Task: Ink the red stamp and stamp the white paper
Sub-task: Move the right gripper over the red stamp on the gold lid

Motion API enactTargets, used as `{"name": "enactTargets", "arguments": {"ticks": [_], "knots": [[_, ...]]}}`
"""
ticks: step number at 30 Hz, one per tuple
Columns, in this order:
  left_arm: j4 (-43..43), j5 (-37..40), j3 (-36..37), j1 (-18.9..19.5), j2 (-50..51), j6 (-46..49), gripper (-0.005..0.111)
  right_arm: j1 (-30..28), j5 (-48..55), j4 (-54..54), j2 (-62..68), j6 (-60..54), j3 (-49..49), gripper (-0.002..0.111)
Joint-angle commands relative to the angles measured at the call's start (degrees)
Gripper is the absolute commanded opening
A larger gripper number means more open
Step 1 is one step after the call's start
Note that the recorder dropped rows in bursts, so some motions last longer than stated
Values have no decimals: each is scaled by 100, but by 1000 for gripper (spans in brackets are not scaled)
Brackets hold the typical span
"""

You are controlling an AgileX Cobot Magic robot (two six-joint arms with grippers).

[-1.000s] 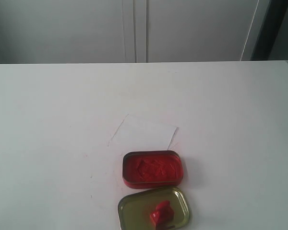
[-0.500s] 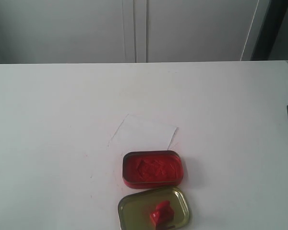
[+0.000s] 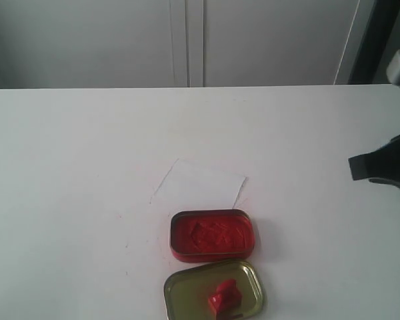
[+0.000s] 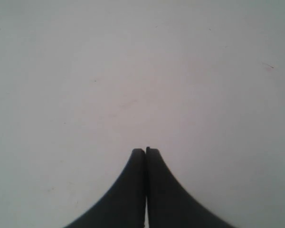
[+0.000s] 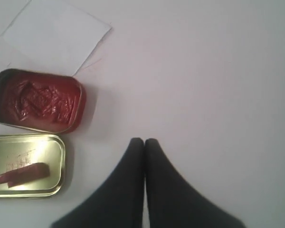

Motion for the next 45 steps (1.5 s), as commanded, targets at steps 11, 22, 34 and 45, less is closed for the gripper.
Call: {"name": "enactTargets", "arguments": {"ticks": [11, 22, 34, 45], "knots": [[1, 93, 56, 4, -20, -10, 0, 959, 308, 38, 674, -323, -182, 0], [1, 93, 56, 4, -20, -10, 0, 1630, 579, 38, 1257, -645, -661, 0], [1, 93, 56, 4, -20, -10, 0, 2241, 912, 52, 1870, -1082, -1247, 0], [1, 93, 56, 4, -20, -10, 0, 2711, 1136, 58, 2241, -1514, -1510, 0]]}}
